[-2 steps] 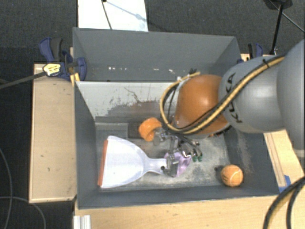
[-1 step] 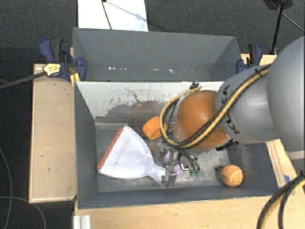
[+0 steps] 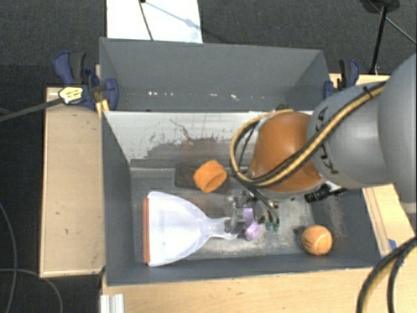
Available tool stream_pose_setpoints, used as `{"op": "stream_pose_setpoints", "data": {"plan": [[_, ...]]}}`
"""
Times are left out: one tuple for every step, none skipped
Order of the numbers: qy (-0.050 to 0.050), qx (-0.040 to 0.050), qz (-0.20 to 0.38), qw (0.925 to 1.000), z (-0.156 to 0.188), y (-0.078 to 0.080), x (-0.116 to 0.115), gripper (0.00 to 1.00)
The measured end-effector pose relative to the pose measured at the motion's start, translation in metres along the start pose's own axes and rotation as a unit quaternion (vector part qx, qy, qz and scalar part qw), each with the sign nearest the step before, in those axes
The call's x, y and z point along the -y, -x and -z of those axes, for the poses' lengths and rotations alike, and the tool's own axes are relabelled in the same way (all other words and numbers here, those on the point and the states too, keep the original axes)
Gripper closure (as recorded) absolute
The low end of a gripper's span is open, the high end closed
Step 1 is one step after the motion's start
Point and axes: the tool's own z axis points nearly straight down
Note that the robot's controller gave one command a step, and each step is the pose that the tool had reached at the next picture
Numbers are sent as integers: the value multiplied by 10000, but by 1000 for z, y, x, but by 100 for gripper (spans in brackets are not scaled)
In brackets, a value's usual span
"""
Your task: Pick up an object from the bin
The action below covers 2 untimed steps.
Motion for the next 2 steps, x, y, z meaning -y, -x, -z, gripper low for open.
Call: {"op": "stream_pose_setpoints", "data": {"plan": [[1,-1,-3,10000,0,0,0,100],[2,-21,11,10000,1,2,1,100]]}}
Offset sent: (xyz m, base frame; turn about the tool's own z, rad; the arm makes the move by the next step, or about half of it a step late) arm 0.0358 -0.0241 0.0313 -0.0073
